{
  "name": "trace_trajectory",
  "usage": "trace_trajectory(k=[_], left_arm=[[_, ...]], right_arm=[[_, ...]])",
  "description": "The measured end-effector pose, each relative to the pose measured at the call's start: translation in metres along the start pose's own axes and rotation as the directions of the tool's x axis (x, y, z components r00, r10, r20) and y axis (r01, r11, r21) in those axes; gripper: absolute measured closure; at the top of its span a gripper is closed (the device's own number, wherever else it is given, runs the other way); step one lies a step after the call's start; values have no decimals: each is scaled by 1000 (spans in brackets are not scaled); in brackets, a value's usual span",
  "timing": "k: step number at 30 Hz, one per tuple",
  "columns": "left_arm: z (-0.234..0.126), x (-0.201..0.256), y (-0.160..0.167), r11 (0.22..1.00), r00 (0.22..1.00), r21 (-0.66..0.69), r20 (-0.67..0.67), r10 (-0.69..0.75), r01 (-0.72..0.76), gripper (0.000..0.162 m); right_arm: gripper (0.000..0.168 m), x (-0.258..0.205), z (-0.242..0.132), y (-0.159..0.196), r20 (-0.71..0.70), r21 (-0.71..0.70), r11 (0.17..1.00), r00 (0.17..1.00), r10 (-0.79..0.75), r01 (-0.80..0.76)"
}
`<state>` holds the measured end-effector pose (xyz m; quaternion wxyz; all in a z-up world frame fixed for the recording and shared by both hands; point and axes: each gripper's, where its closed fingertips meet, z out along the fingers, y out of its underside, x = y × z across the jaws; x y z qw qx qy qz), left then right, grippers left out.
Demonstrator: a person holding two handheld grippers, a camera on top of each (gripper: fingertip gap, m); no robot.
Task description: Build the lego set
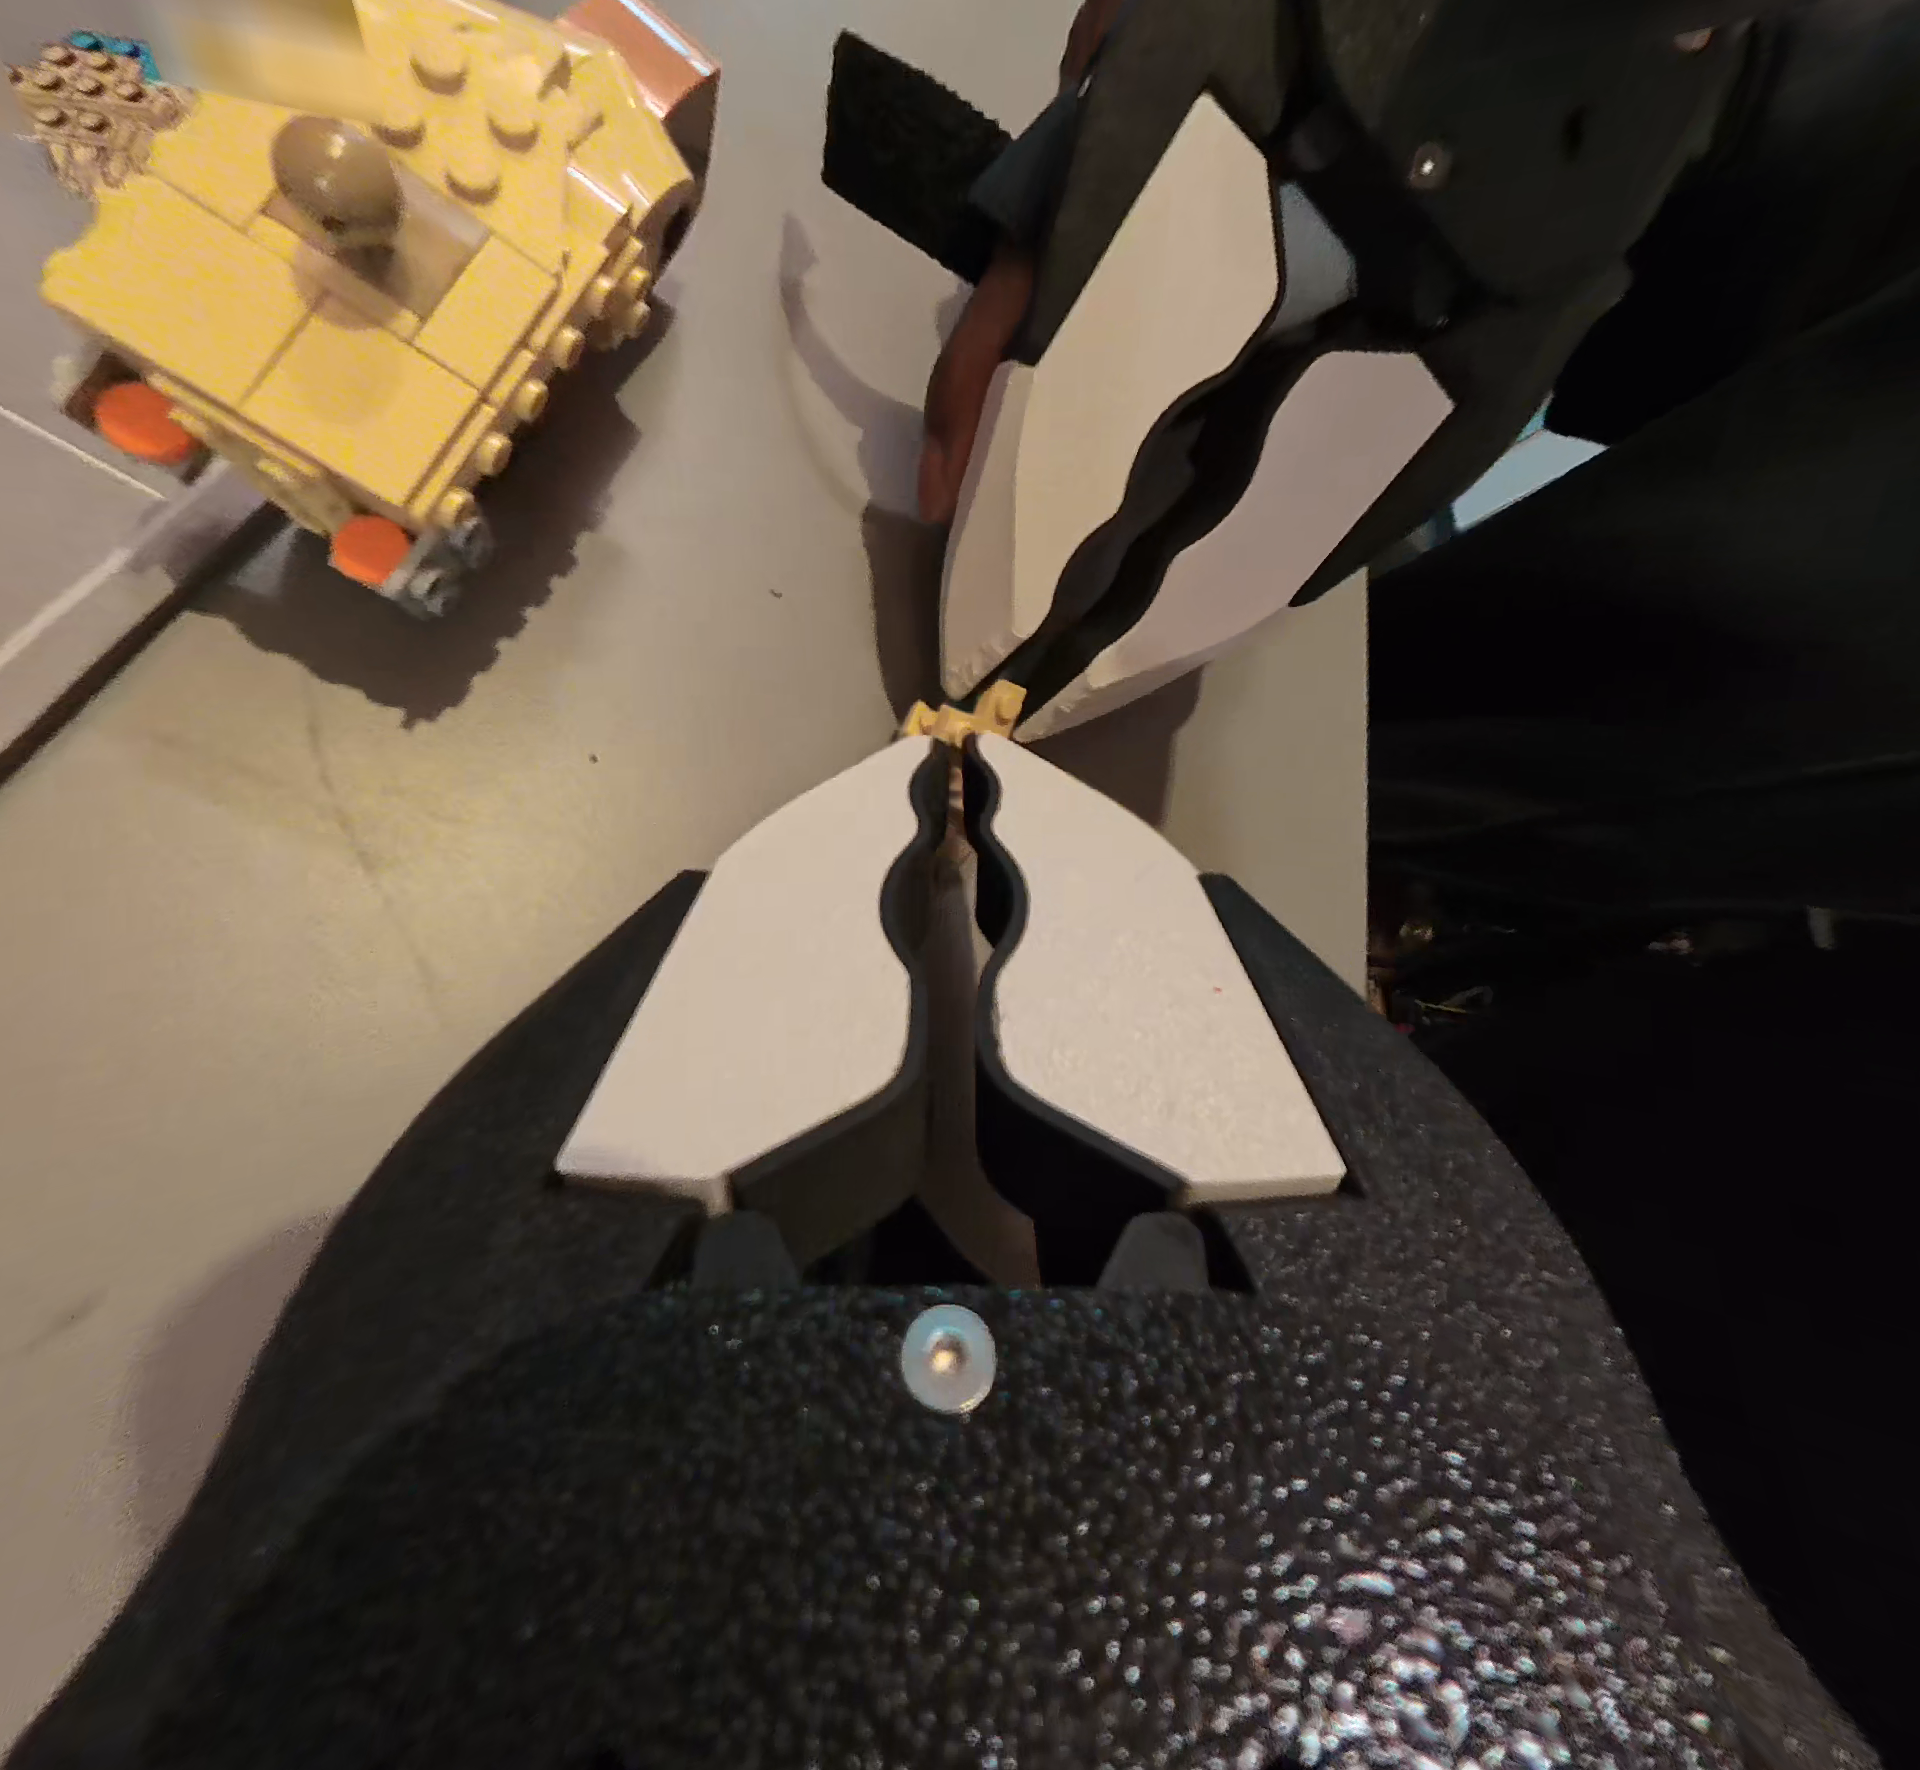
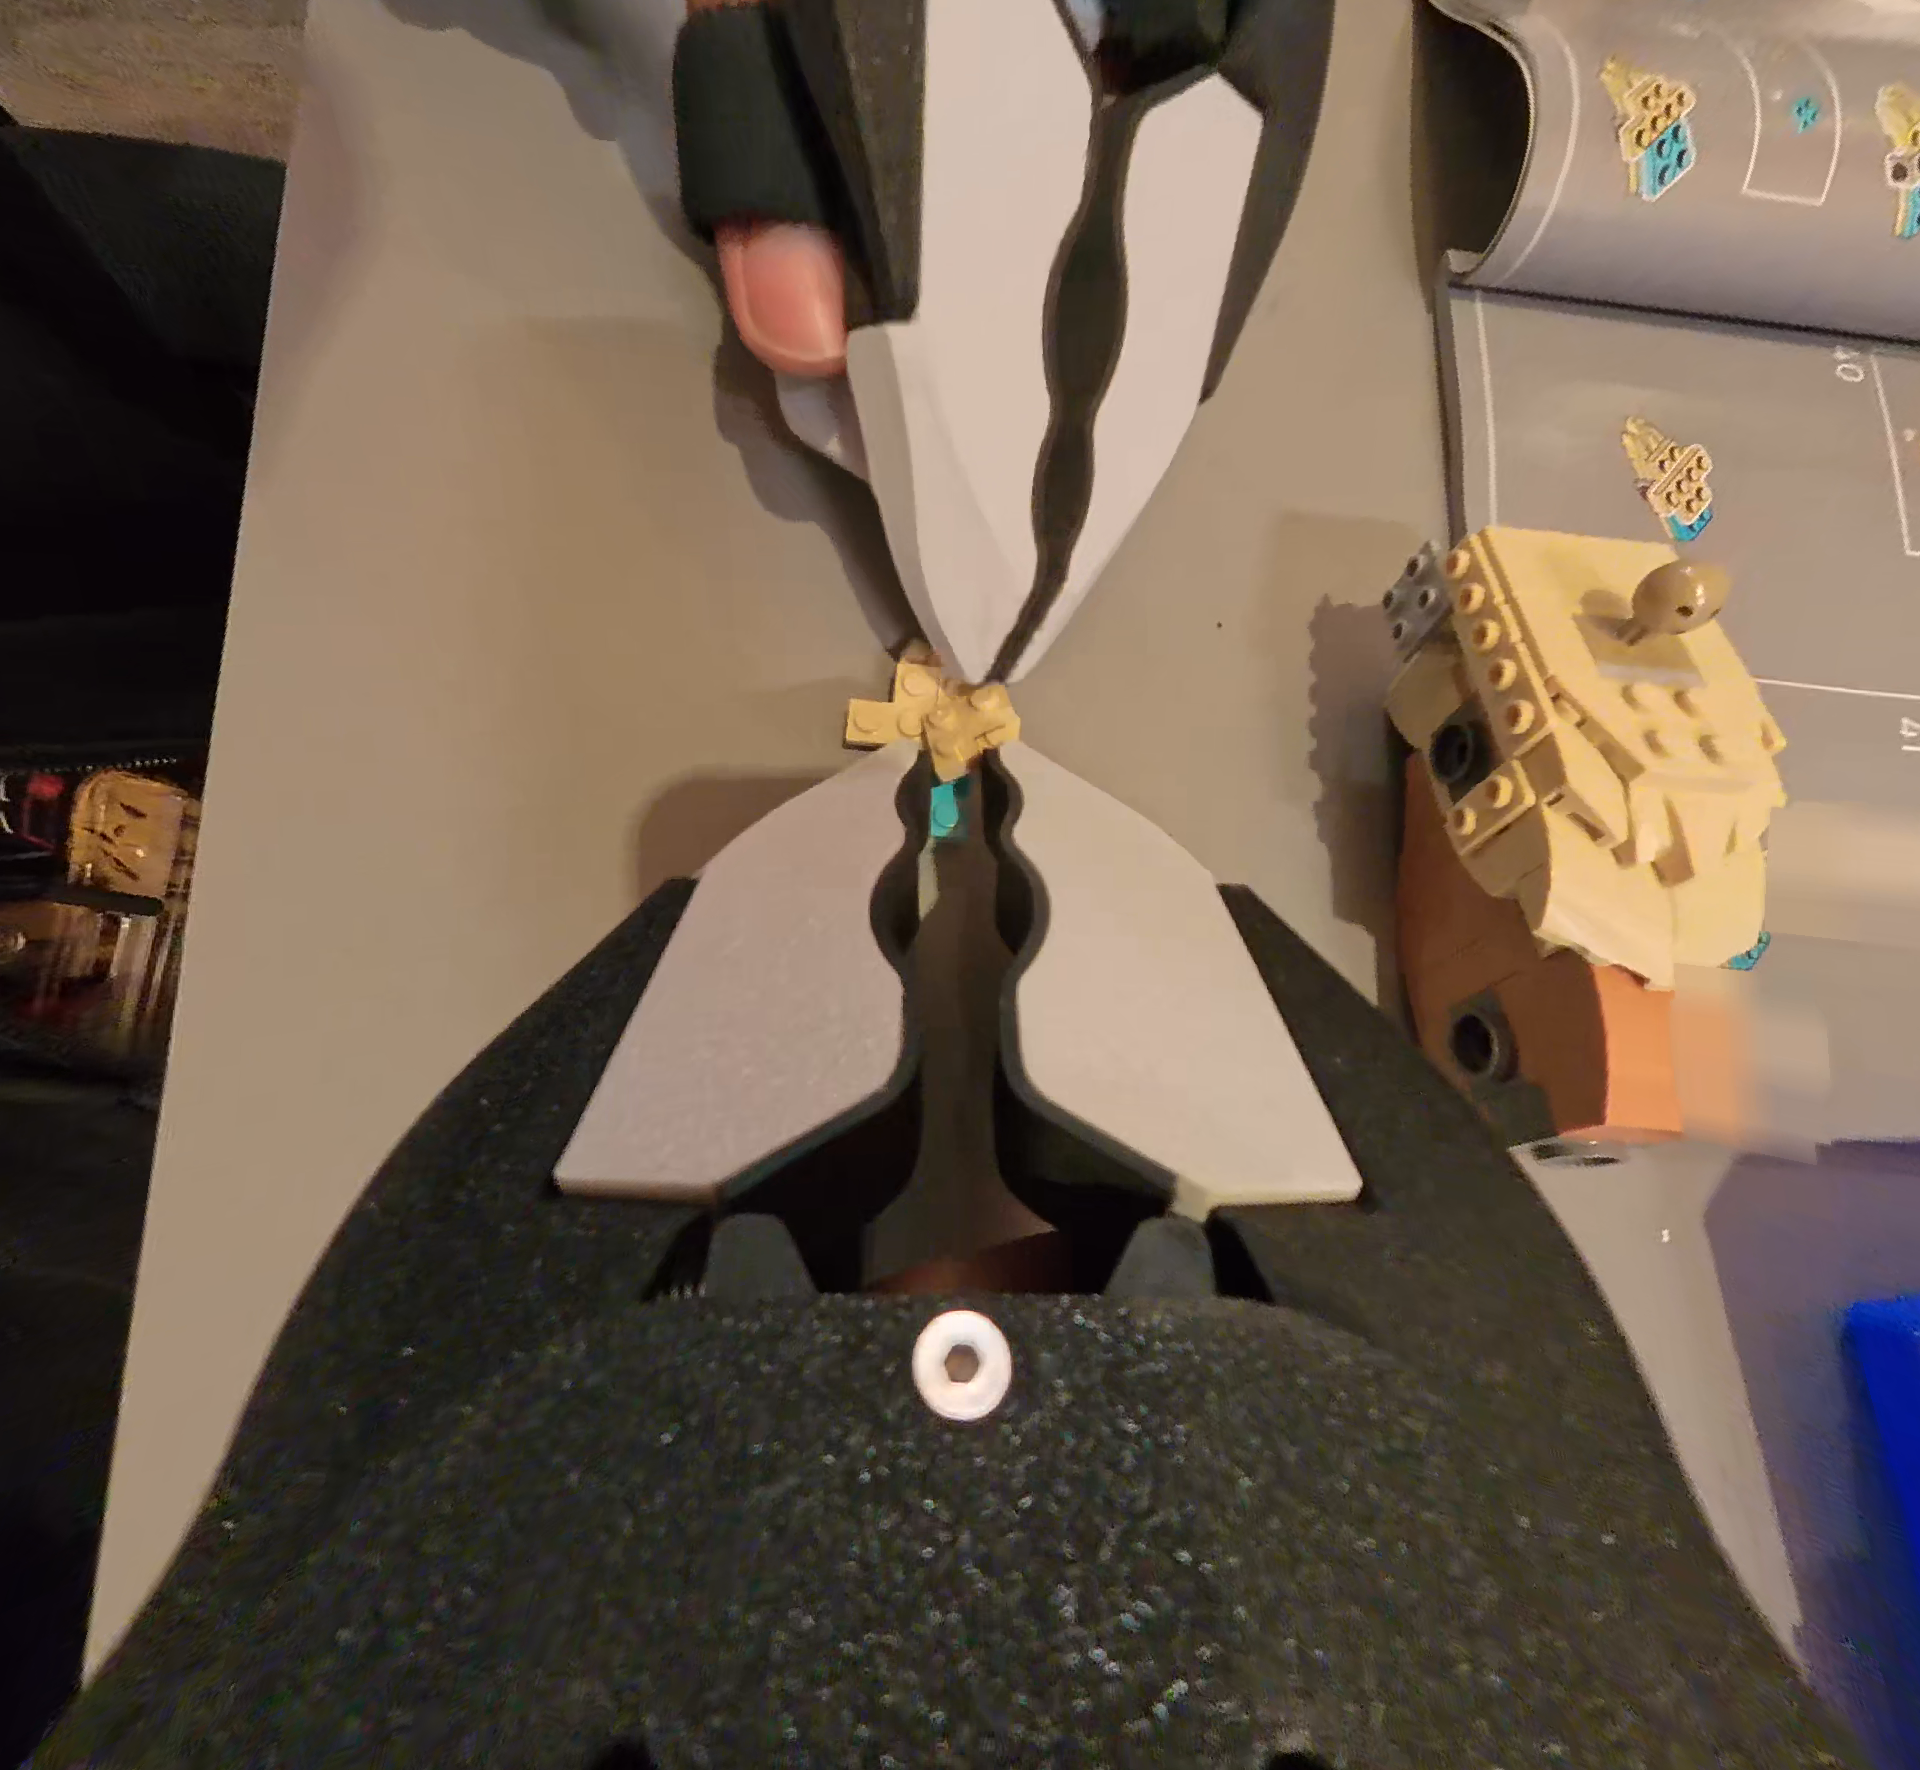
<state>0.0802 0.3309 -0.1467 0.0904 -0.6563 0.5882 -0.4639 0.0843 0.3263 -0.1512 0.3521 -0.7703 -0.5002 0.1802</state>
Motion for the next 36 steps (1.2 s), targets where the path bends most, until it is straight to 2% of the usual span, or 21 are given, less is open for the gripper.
trace_trajectory(k=[7,16,23,28,33,36], left_arm=[[3,-5,-1,999,999,-26,30,31,-30,161],[5,-4,0,997,998,-51,43,55,-53,160],[1,-1,2,995,996,-46,19,86,-86,153],[-6,-5,10,970,972,-80,20,233,-231,141],[0,-3,15,915,923,-137,17,386,-380,139],[3,-2,15,896,905,-153,21,426,-418,138]], right_arm=[[160,1,0,0,-15,-4,1000,1000,-28,28],[153,2,-4,5,-42,-30,997,996,-76,74],[146,3,-12,5,-50,-27,997,996,-72,70],[140,-1,-21,6,-11,15,1000,1000,28,-27],[134,-10,-8,15,3,-42,997,998,61,-61],[134,-11,0,17,-9,-58,996,997,71,-72]])
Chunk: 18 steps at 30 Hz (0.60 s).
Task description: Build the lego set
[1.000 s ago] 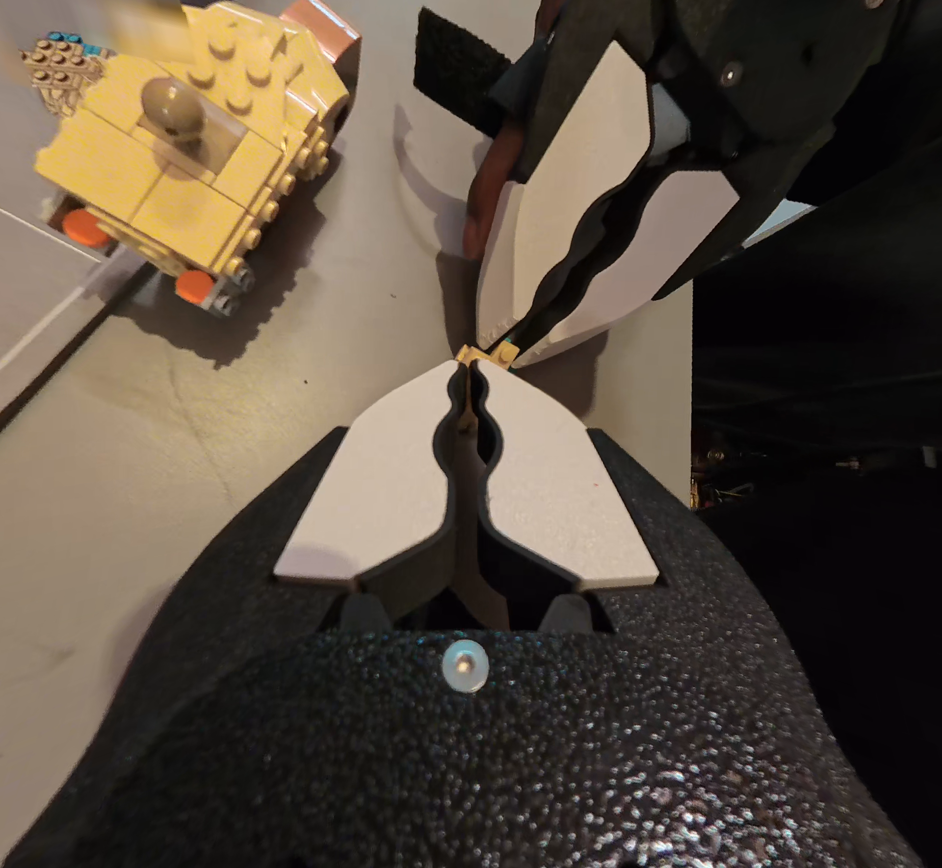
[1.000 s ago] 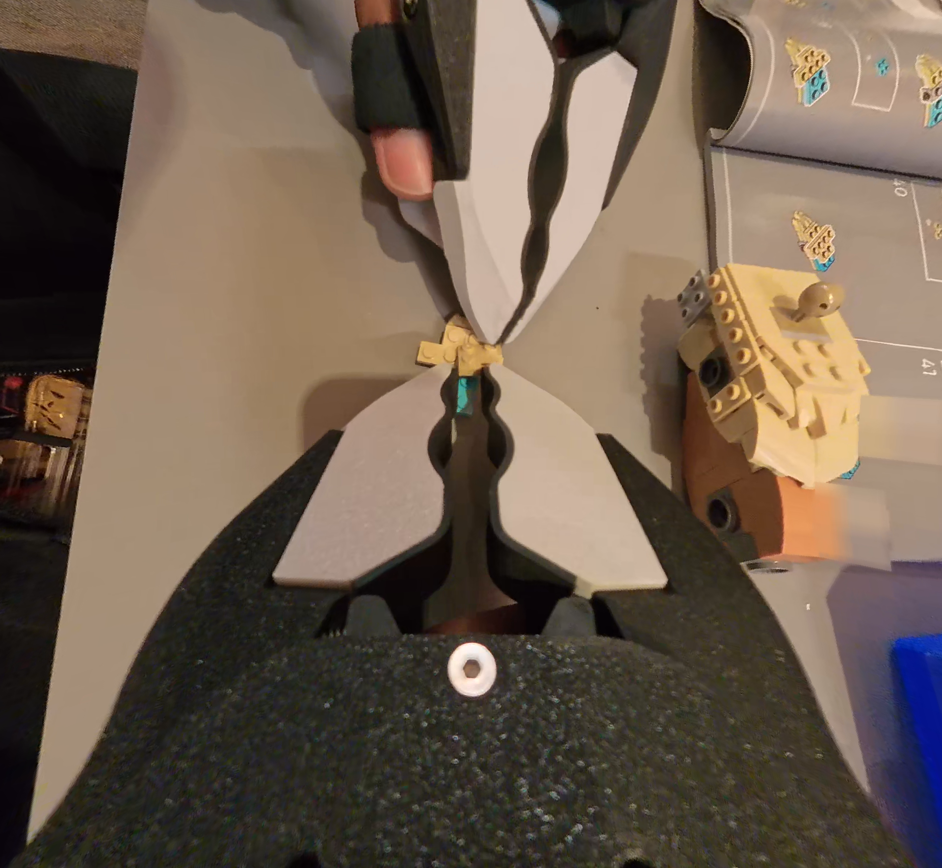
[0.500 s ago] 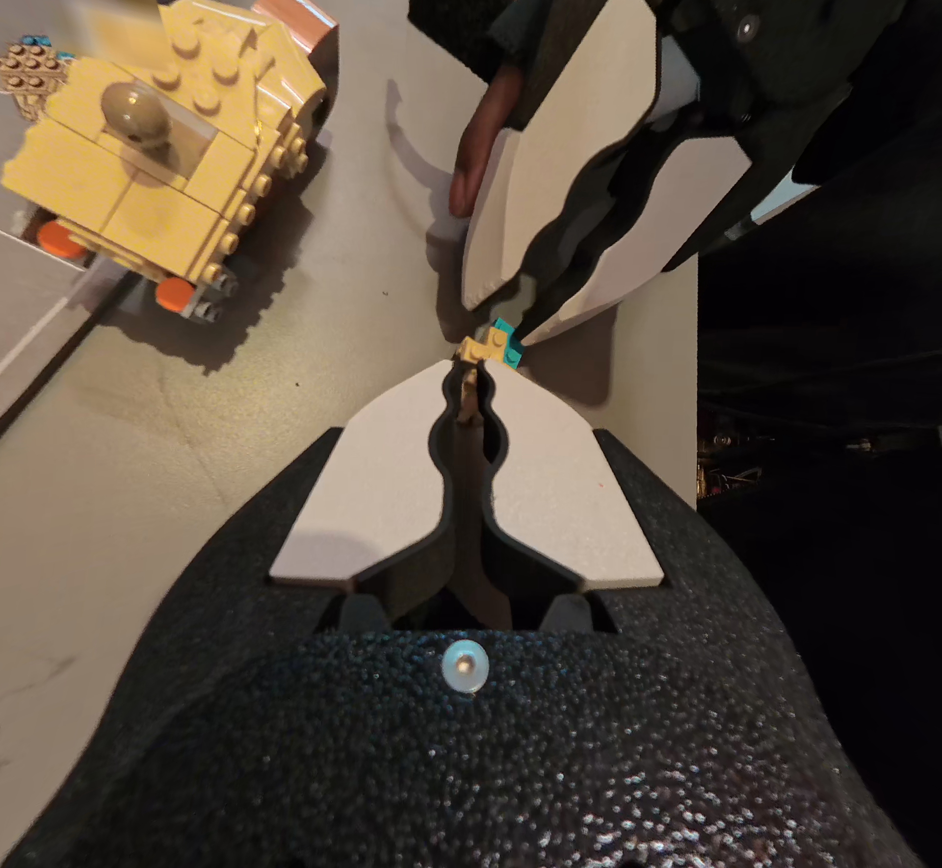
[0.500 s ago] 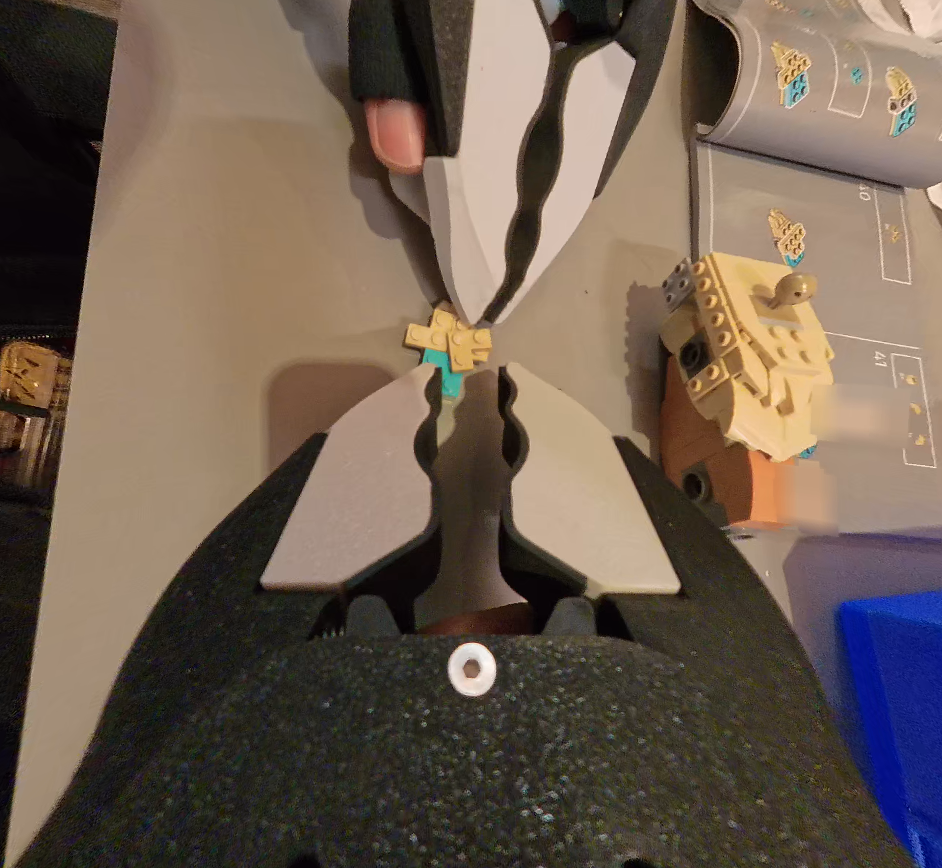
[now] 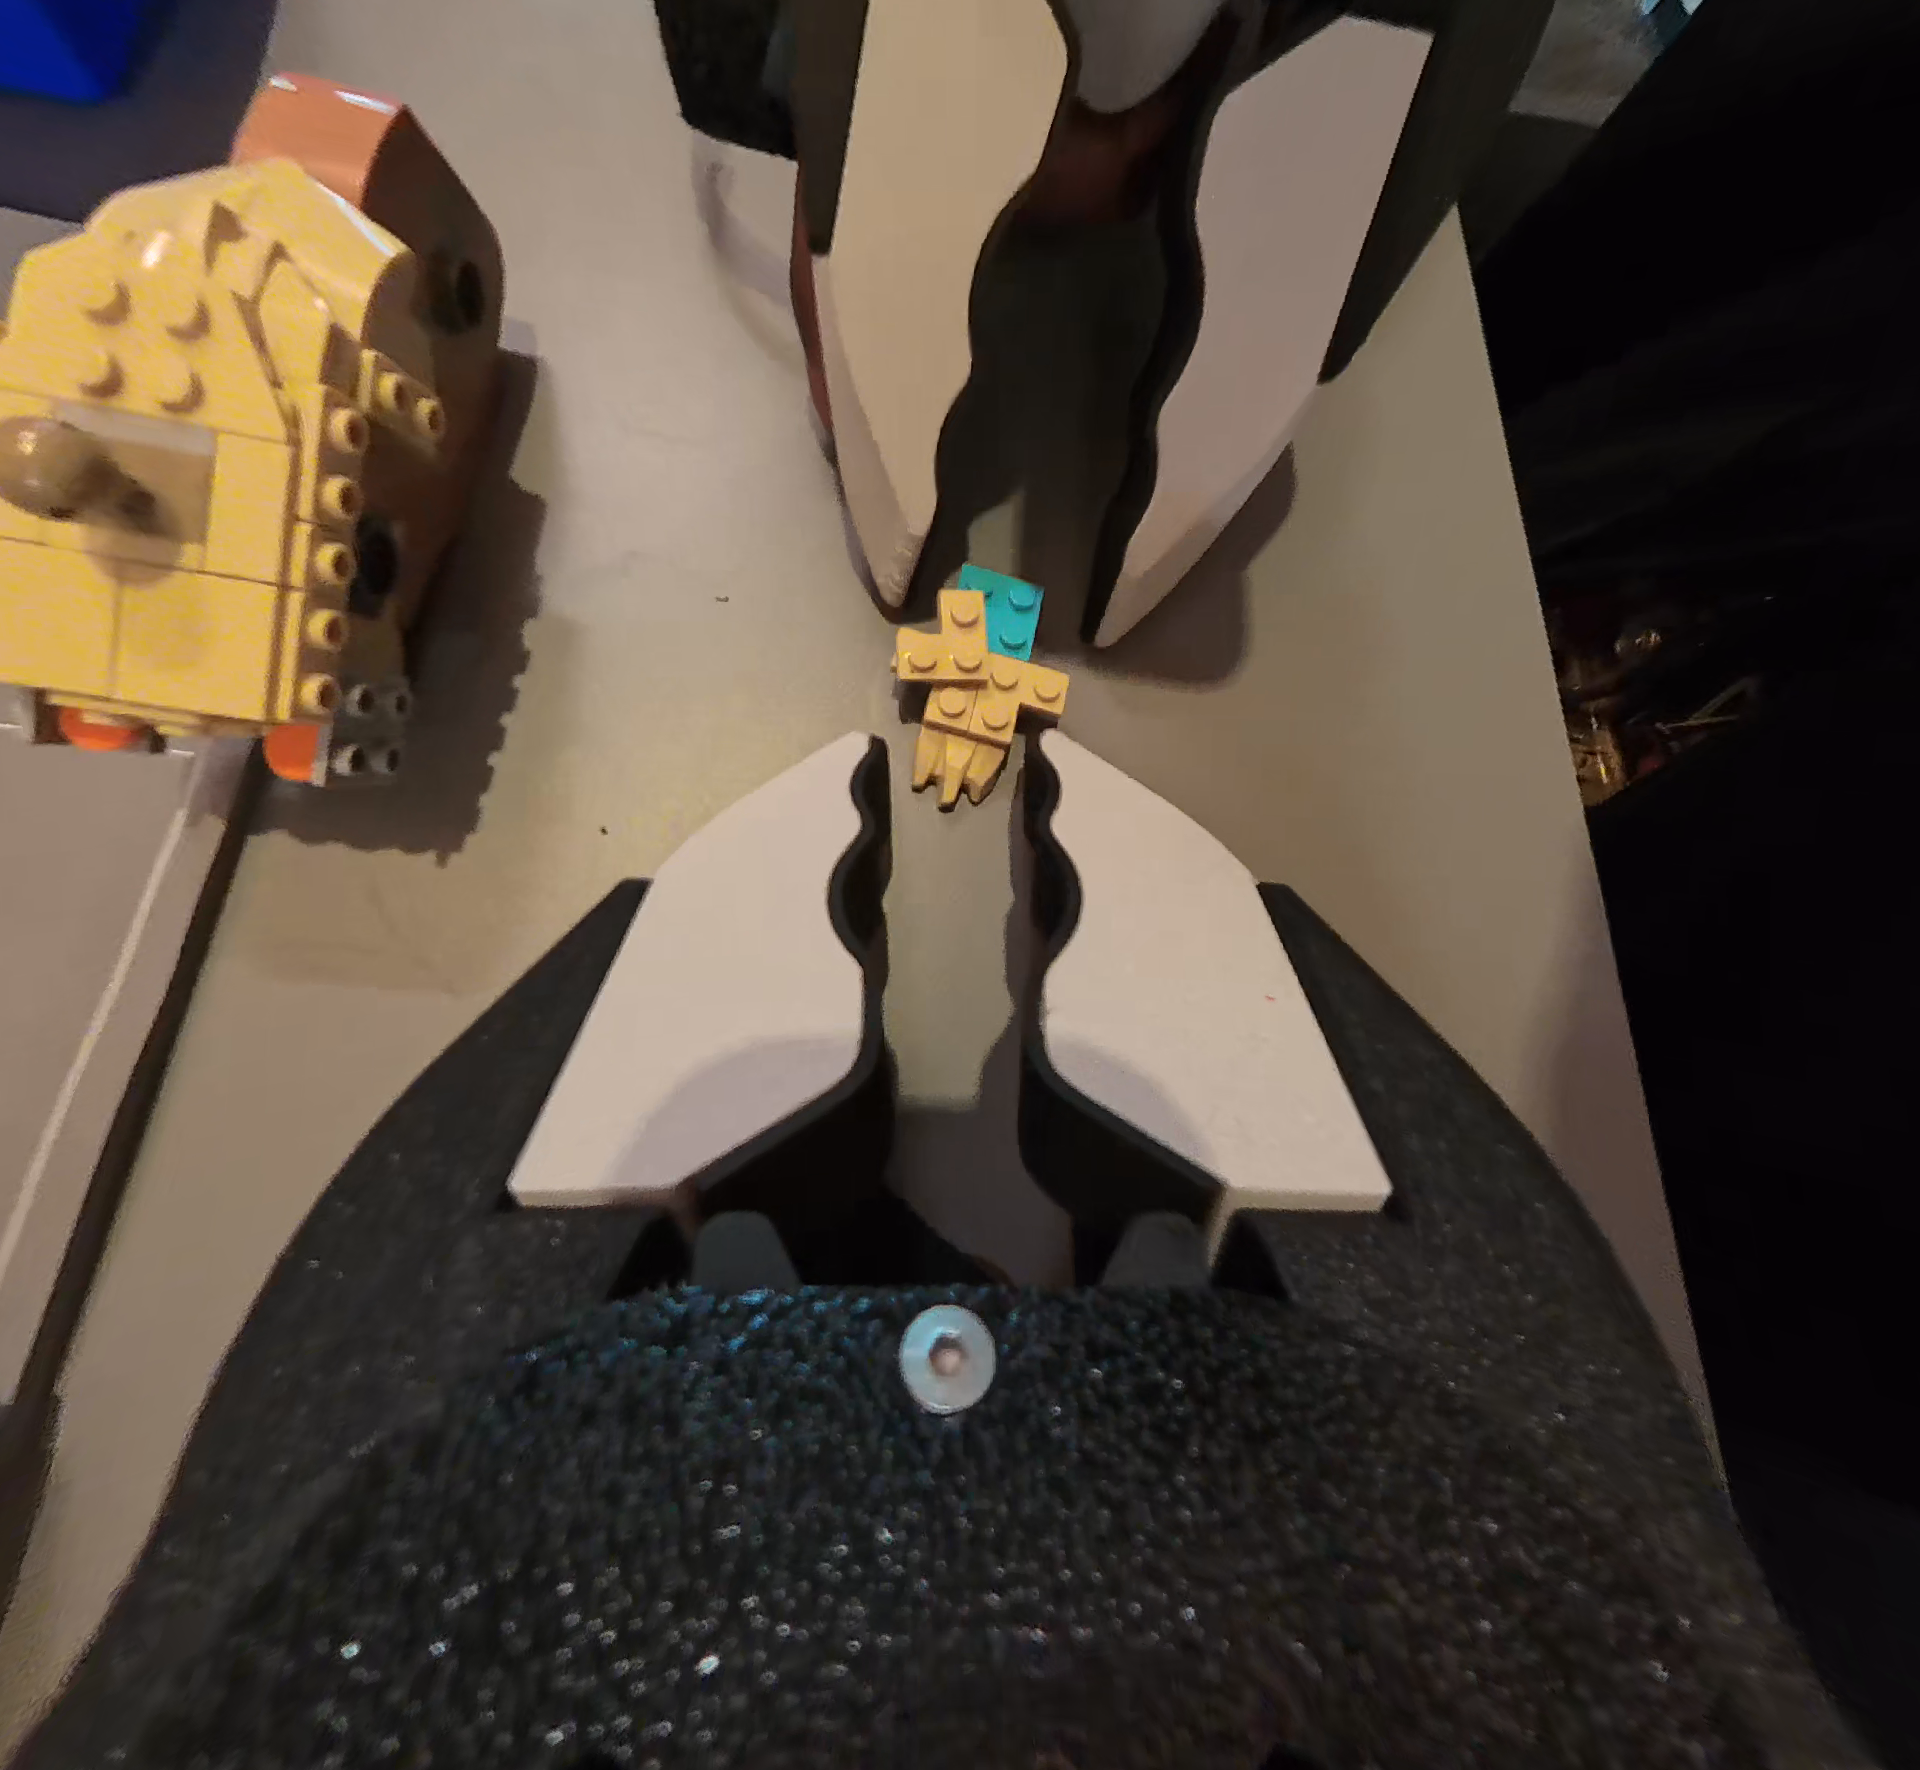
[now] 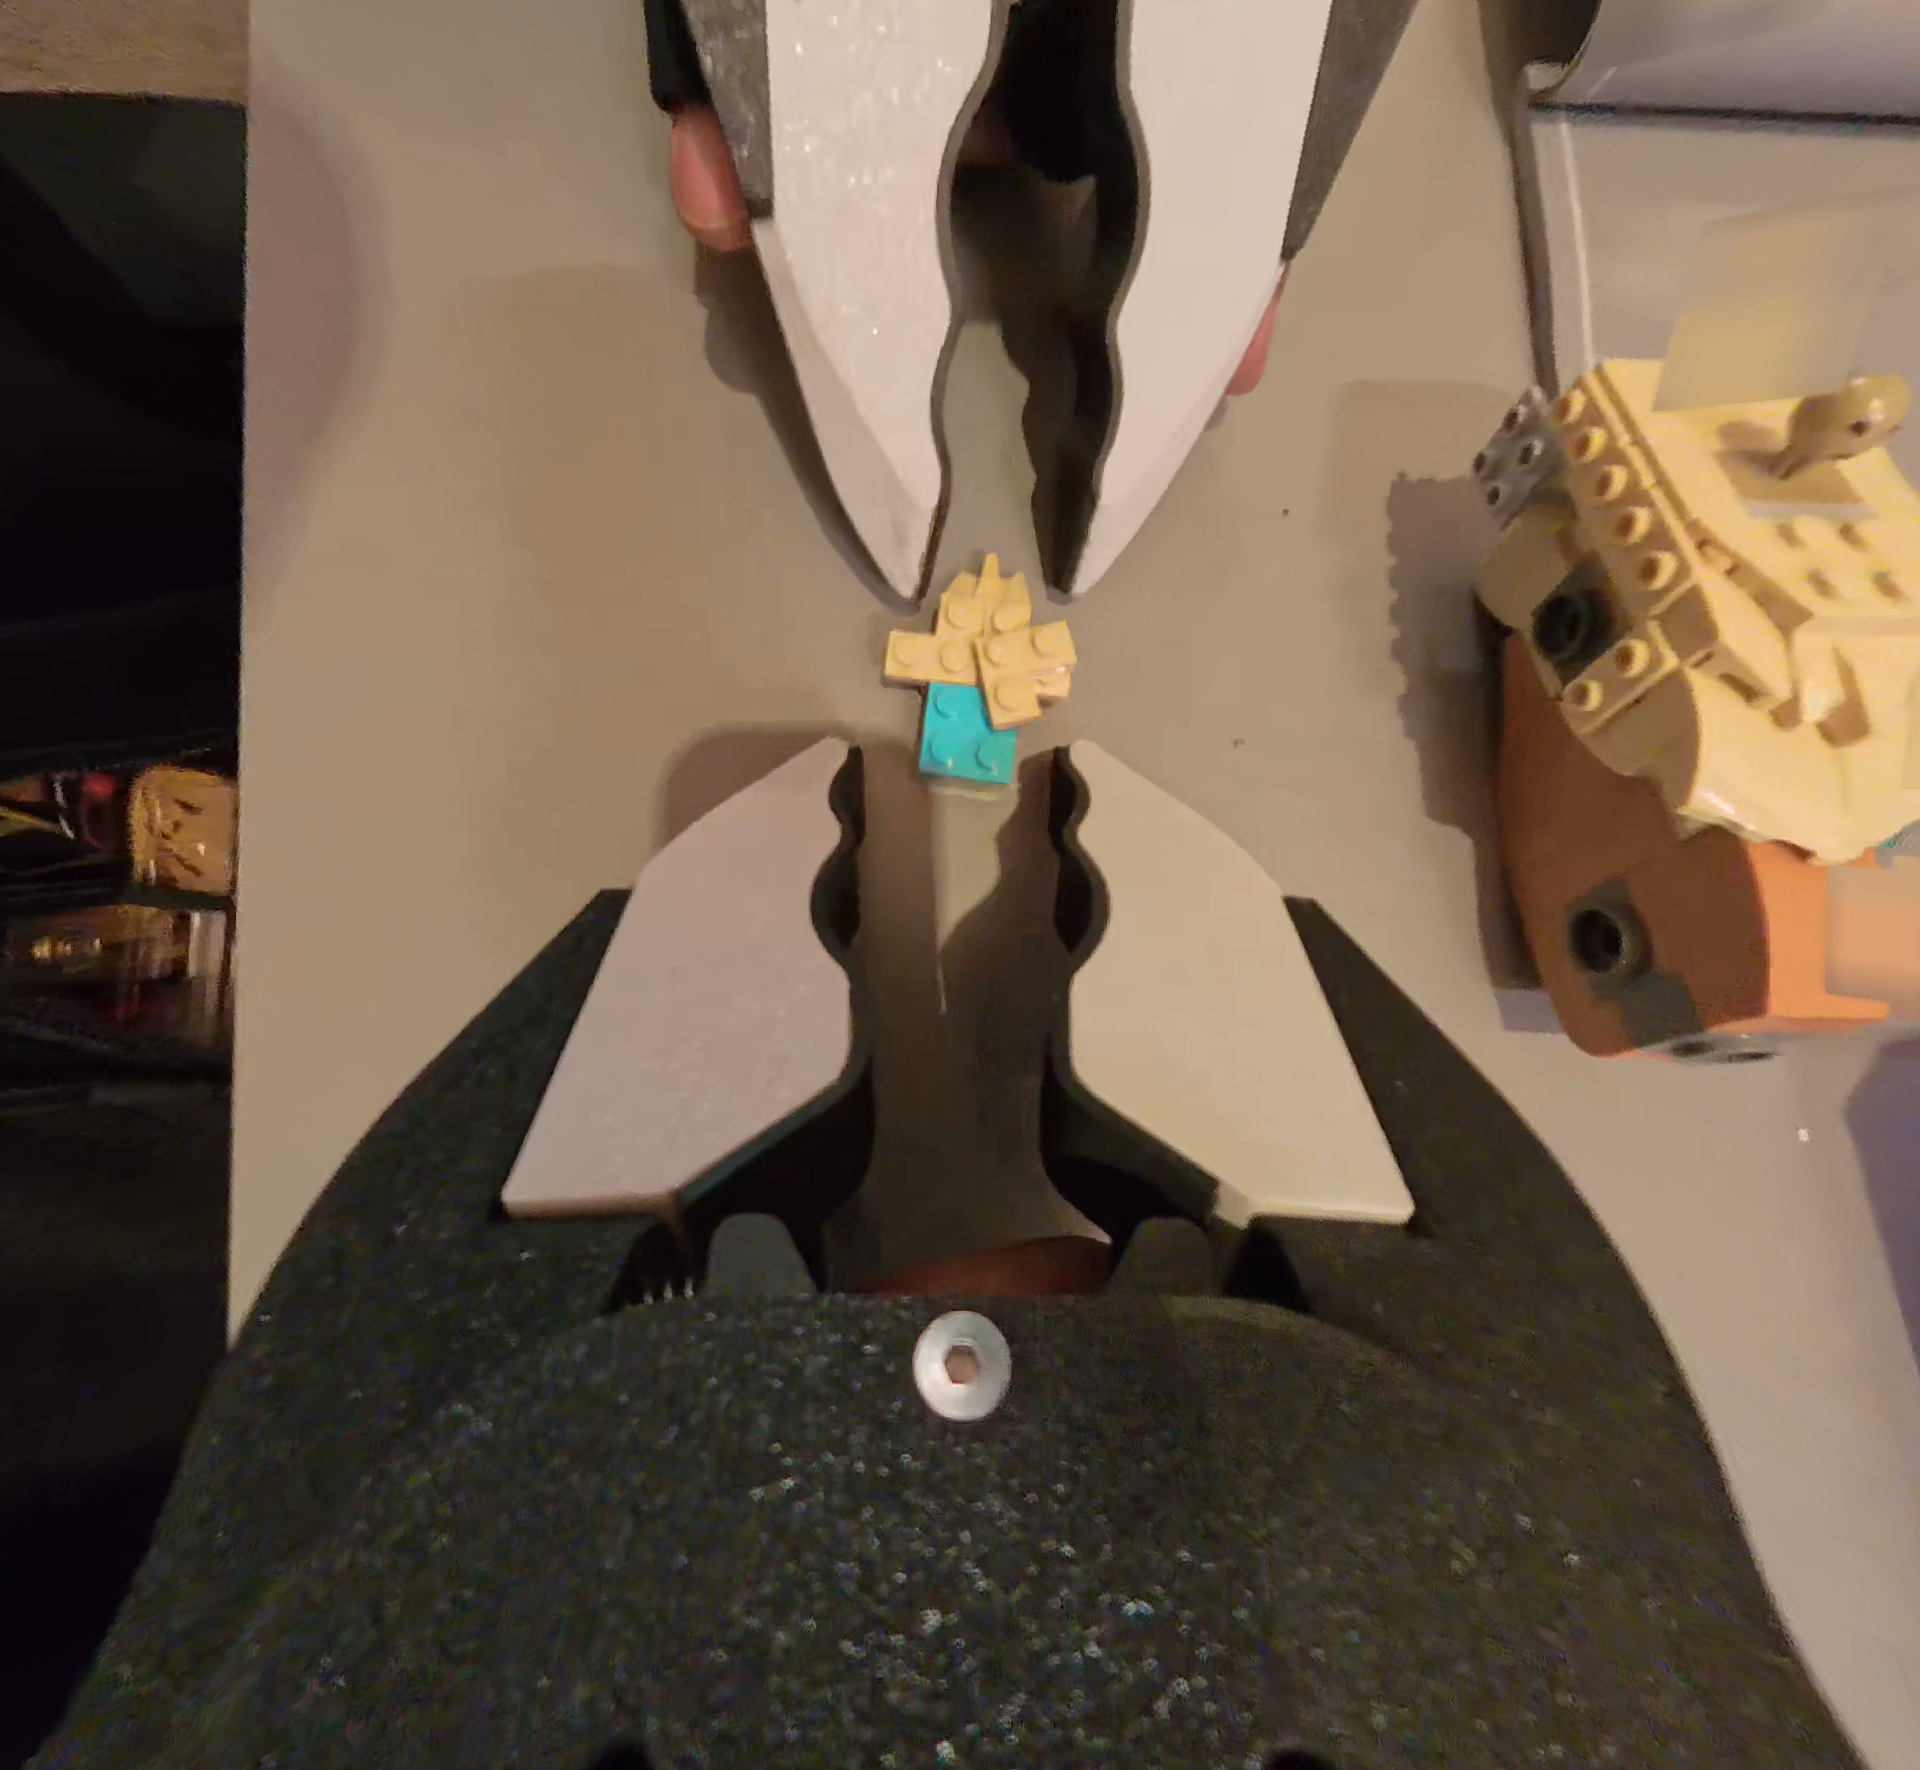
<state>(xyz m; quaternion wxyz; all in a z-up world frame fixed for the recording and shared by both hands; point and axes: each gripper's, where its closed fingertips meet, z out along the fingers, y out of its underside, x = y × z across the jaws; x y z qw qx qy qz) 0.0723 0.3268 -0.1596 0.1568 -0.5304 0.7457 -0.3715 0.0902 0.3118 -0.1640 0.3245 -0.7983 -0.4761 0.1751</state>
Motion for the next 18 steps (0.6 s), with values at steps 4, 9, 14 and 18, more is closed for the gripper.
trace_trajectory(k=[4,9,14,18], left_arm=[[-1,1,0,1000,1000,14,3,17,-17,138],[-2,2,2,999,999,15,20,50,-50,135],[1,1,3,996,994,-3,55,89,-89,134],[-1,-2,-1,991,988,20,88,130,-132,133]], right_arm=[[150,4,3,-3,-28,4,1000,1000,13,-13],[152,6,3,-3,-28,10,1000,999,19,-19],[152,6,1,-6,-16,39,999,1000,9,-8],[152,7,-4,-12,1,99,995,1000,-9,9]])
